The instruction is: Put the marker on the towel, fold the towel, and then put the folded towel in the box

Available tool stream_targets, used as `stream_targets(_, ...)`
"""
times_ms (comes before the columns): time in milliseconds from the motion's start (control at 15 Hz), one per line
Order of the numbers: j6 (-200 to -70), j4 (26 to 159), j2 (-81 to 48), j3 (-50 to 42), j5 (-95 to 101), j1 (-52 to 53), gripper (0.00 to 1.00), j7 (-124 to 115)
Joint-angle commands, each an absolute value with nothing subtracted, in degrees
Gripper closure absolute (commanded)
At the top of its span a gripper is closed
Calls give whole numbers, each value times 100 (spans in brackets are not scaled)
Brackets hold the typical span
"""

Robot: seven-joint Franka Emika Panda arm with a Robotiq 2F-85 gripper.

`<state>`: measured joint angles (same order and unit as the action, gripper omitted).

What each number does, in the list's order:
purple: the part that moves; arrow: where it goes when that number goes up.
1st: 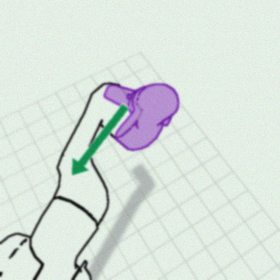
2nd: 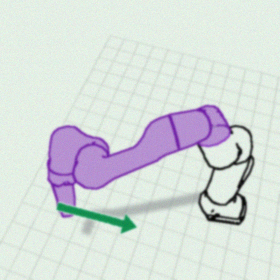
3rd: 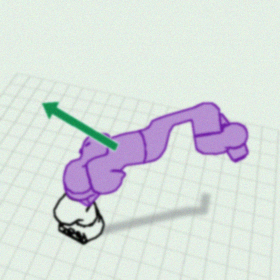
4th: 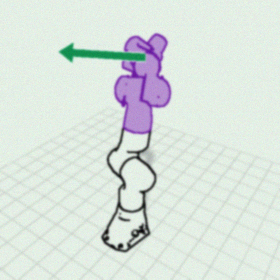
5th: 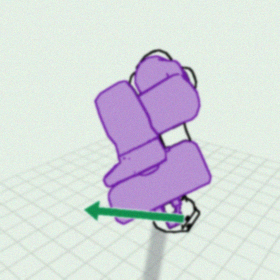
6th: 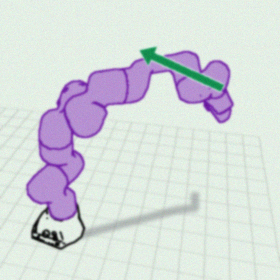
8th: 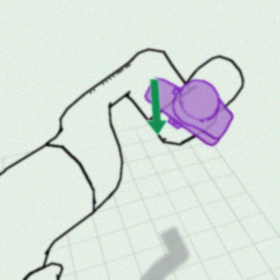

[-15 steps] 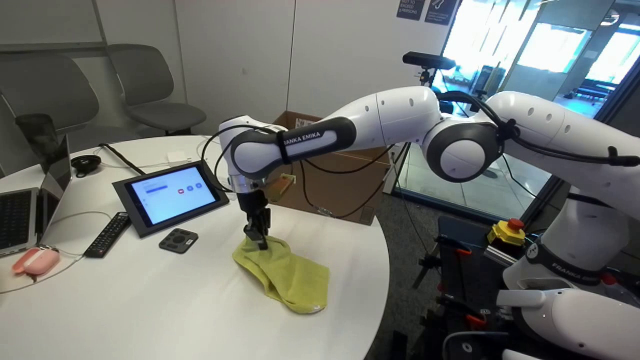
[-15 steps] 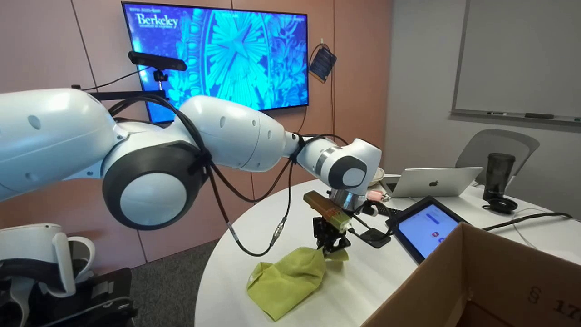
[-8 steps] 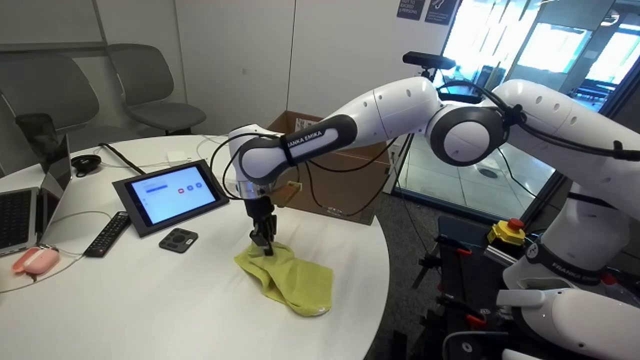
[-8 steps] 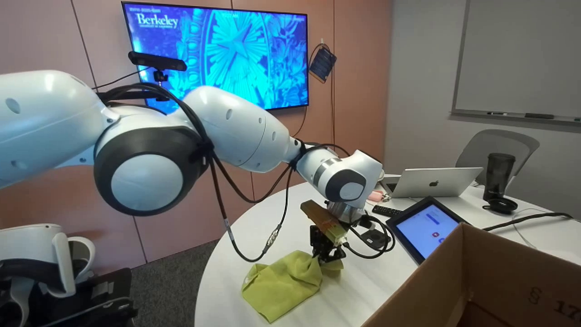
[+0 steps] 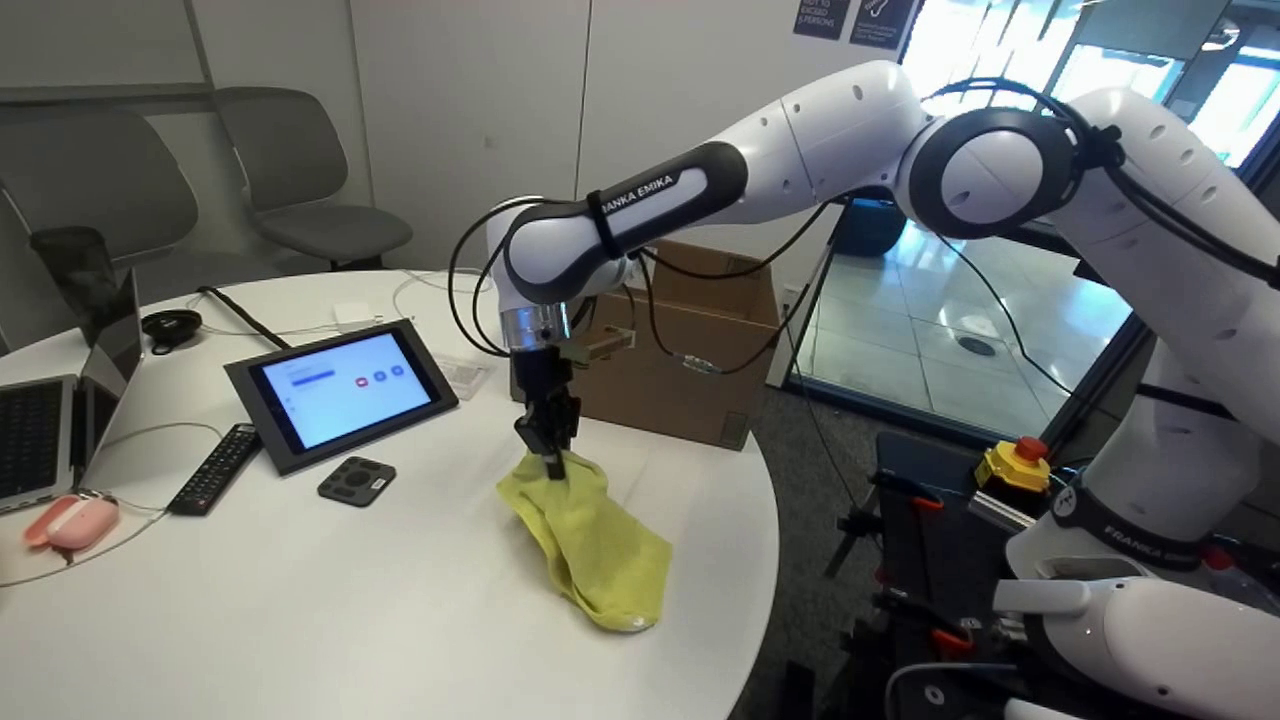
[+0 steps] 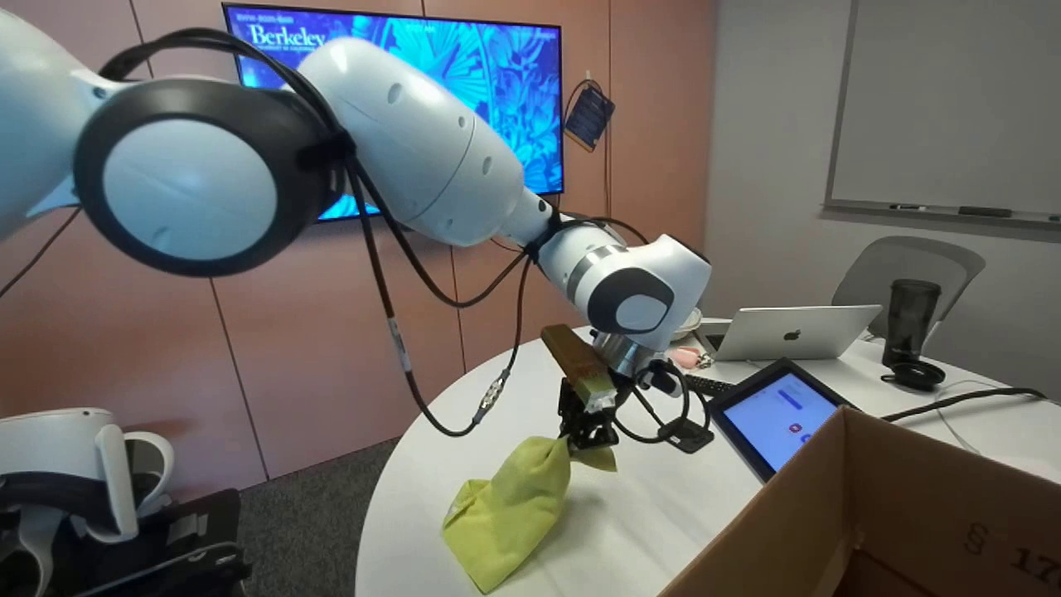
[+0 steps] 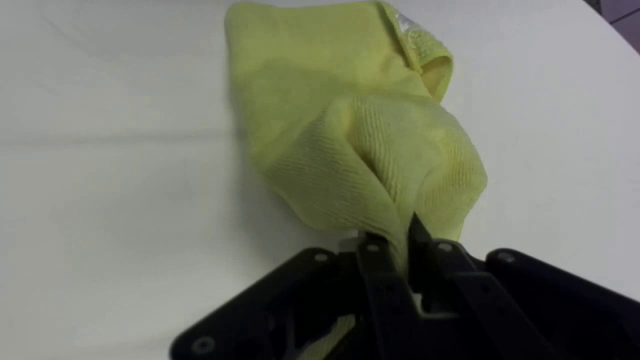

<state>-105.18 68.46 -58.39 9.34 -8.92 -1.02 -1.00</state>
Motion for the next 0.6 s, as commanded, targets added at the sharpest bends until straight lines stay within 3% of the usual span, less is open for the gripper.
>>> stream_targets(0, -10848, 8196, -4904, 796, -1286, 42, 86, -669)
stream_targets(533, -11937, 10460, -4090, 661, -1734, 566, 85, -1743)
